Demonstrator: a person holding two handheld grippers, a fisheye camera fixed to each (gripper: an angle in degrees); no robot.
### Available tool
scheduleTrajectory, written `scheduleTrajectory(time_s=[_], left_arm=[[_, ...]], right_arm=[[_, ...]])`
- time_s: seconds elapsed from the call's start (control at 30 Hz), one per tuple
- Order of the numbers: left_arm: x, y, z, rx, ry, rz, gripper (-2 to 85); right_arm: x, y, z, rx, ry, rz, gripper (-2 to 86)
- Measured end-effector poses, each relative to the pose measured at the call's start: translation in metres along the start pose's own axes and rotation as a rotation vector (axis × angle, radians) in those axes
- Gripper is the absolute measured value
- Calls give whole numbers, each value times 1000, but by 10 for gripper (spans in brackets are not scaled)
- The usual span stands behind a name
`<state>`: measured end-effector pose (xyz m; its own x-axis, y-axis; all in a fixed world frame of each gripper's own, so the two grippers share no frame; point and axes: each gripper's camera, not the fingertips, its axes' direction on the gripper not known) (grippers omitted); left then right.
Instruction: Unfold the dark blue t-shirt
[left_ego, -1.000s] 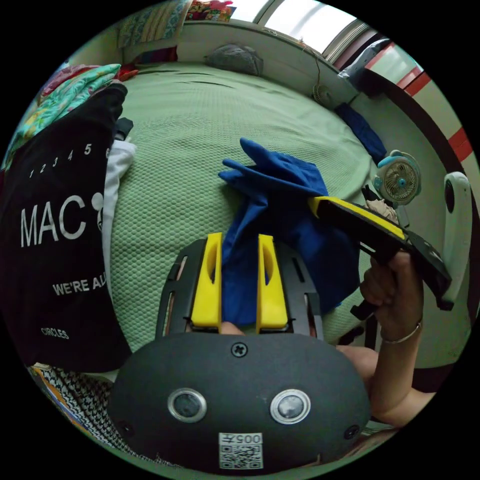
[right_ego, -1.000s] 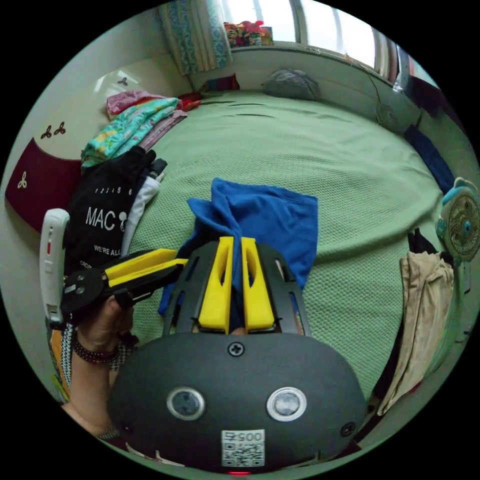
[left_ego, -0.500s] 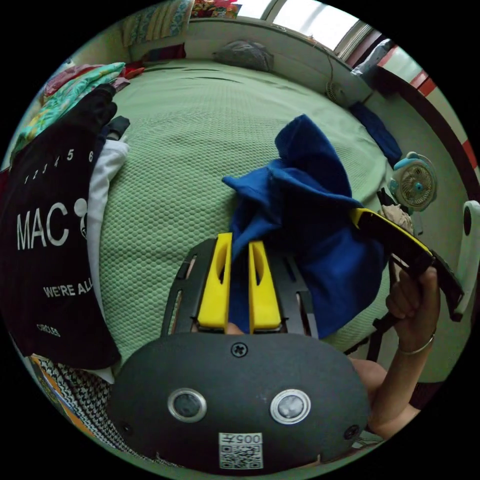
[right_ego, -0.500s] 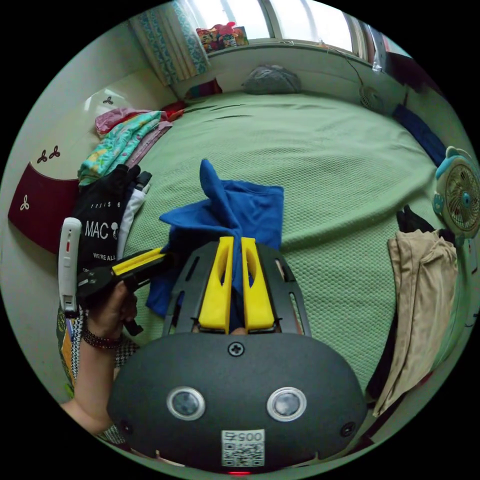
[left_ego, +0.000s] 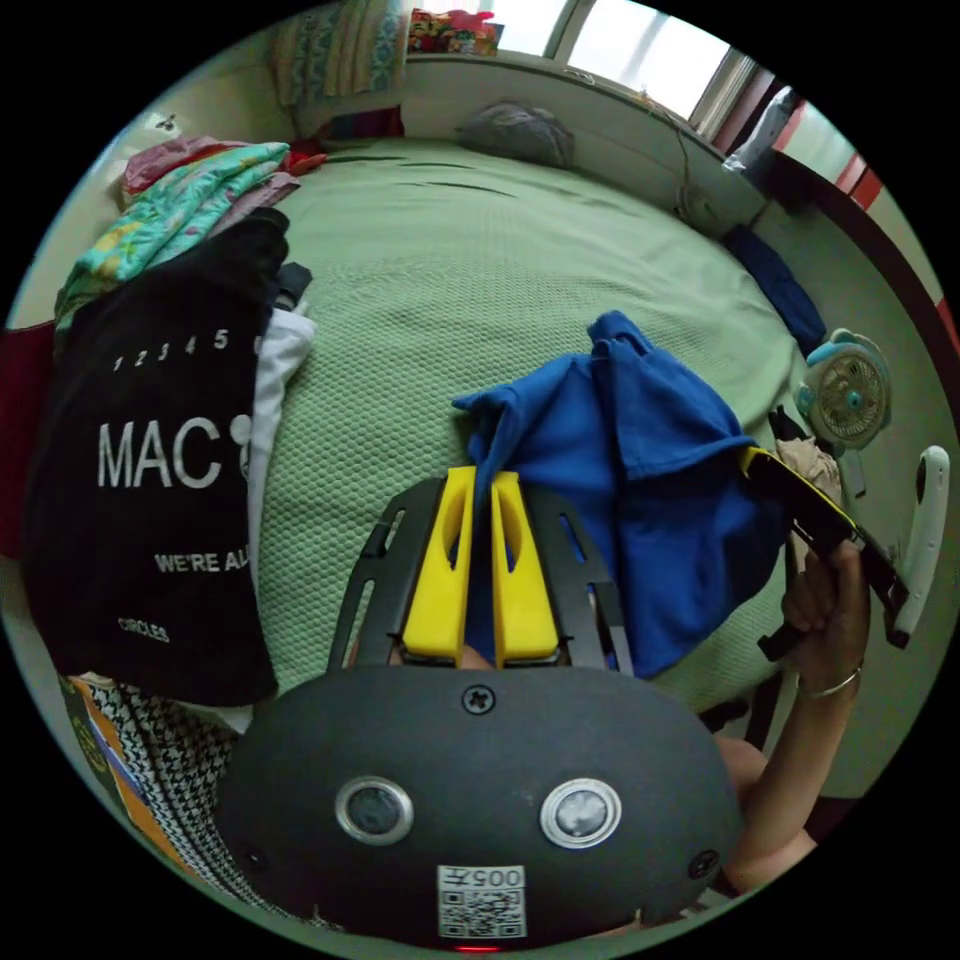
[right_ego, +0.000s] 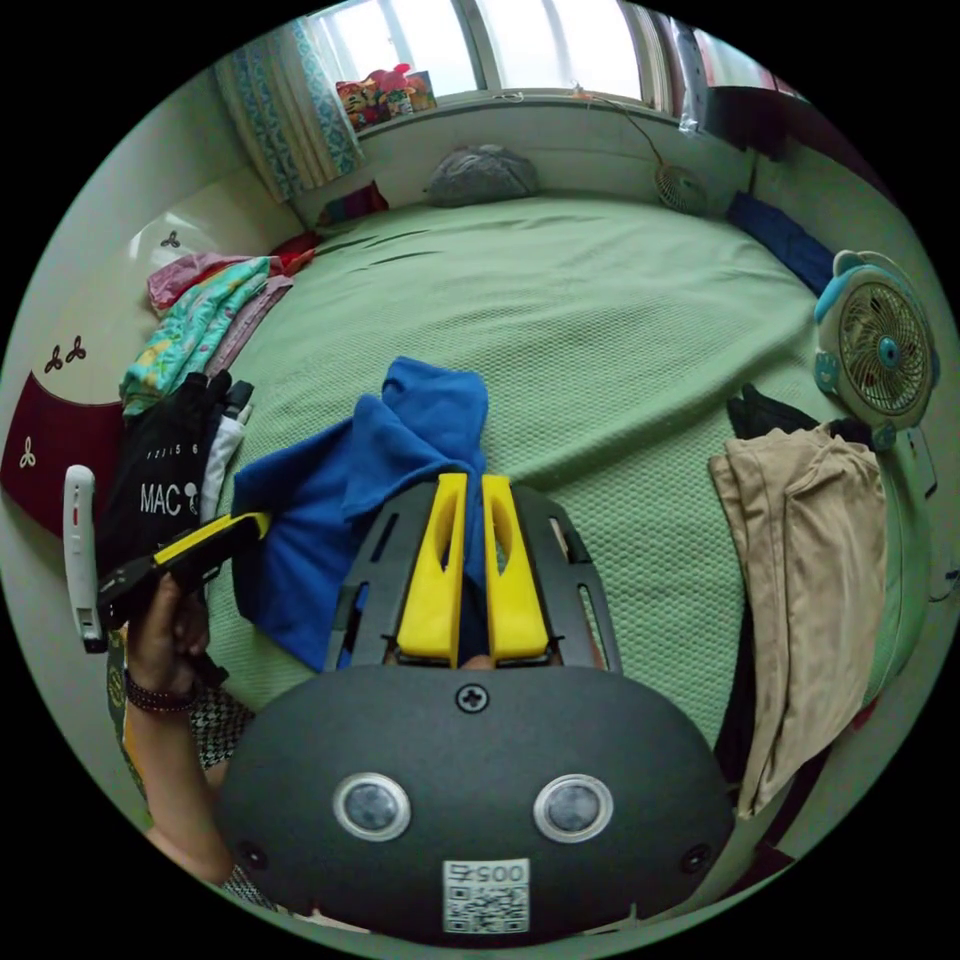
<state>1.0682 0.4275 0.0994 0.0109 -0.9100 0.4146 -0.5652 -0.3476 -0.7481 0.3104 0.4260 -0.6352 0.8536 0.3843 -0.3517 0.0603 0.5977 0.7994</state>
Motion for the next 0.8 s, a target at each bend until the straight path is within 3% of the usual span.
scheduleTrajectory(time_s=[0.47,0.7,0.8], left_arm=[[-33,25,-42,58,-139,-124,42],[-30,33,-47,-5,-129,-103,53],[-37,38,-58,19,-116,-125,51]], right_arm=[[40,9,-8,26,151,79,-10],[65,16,13,-132,291,154,38],[75,21,10,-135,242,181,52]])
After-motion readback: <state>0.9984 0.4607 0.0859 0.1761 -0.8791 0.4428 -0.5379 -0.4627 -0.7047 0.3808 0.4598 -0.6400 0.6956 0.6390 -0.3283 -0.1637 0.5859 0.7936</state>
